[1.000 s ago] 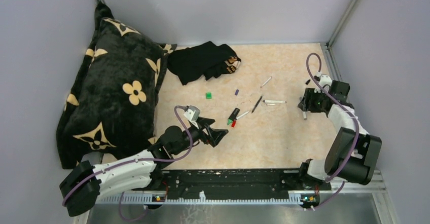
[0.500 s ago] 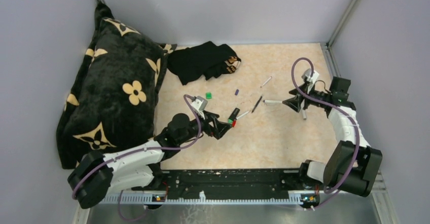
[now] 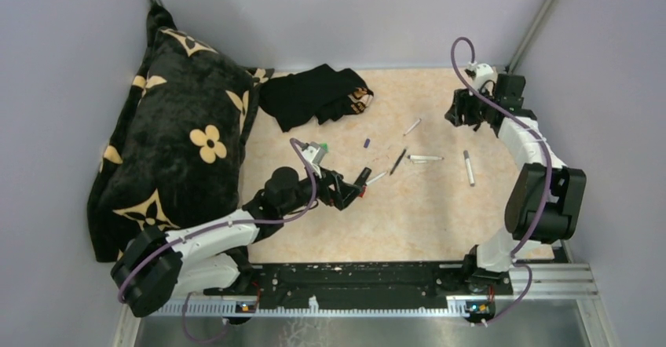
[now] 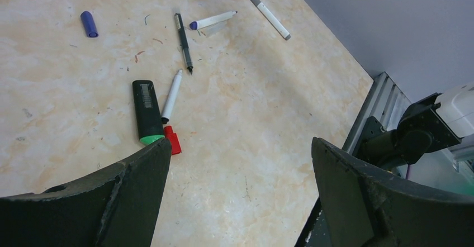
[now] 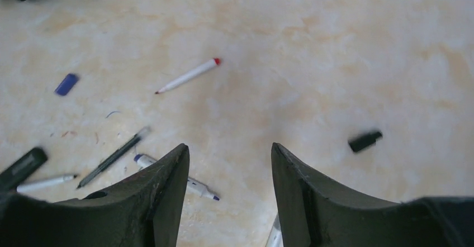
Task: Insert the pens into the pen caps
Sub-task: Pick up the pen cap from the center of the board.
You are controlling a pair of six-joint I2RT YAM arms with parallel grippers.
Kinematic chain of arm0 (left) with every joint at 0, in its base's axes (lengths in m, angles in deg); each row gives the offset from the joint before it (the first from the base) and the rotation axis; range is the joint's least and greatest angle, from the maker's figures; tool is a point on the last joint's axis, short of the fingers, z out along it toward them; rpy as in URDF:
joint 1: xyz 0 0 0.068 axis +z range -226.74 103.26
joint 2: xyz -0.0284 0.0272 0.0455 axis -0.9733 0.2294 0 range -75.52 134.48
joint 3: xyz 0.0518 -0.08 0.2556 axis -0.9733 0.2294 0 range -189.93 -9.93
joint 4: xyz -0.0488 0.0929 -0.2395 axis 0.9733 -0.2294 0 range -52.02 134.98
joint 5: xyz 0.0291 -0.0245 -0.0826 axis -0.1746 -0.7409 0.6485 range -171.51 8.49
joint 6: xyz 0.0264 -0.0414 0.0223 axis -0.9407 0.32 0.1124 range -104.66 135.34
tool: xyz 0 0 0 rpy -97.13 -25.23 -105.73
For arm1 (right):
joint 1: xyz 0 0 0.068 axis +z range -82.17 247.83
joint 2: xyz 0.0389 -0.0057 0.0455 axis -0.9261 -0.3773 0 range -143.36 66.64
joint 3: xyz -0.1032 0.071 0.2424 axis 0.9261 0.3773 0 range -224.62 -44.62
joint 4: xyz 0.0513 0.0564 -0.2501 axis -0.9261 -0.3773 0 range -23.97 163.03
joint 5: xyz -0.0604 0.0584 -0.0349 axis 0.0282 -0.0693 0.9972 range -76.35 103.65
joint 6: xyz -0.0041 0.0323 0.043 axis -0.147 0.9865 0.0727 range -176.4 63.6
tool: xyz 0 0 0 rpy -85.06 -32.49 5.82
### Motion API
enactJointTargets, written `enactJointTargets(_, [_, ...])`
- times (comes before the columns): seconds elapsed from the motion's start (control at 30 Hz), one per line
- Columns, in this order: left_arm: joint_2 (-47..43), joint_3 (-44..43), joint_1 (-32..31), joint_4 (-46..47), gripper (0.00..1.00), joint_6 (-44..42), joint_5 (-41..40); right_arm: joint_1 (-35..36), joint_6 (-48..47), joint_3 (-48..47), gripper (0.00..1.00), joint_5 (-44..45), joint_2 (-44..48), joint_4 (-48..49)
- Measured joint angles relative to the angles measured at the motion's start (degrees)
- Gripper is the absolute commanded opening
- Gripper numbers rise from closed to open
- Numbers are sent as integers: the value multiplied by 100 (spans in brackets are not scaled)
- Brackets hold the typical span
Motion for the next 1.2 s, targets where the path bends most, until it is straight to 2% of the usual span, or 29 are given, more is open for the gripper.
enactJointTargets(0.13, [-208,153,26,-76,98,13,-48,9,1722,114,52,1659,-348,304])
enactJointTargets(0.2, [-280,164,37,-118,98,9,-70,15,2258,-11,50,2420,-671,323])
enactJointTargets(0.4, [-461,184,90,-127,98,7,-140,15,3042,-409,39,3971,-1495,310])
enactJointTargets(0.5, [-487,219,105,-166,98,2,-160,15,3248,-706,36,4328,-1816,262])
enactJointTargets(0.7, [-514,249,149,-210,98,-13,-216,15,3580,-831,36,4776,-1928,236])
enactJointTargets(1.2, [-507,249,186,-210,98,-9,-221,0,3779,-1163,35,4760,-2428,136])
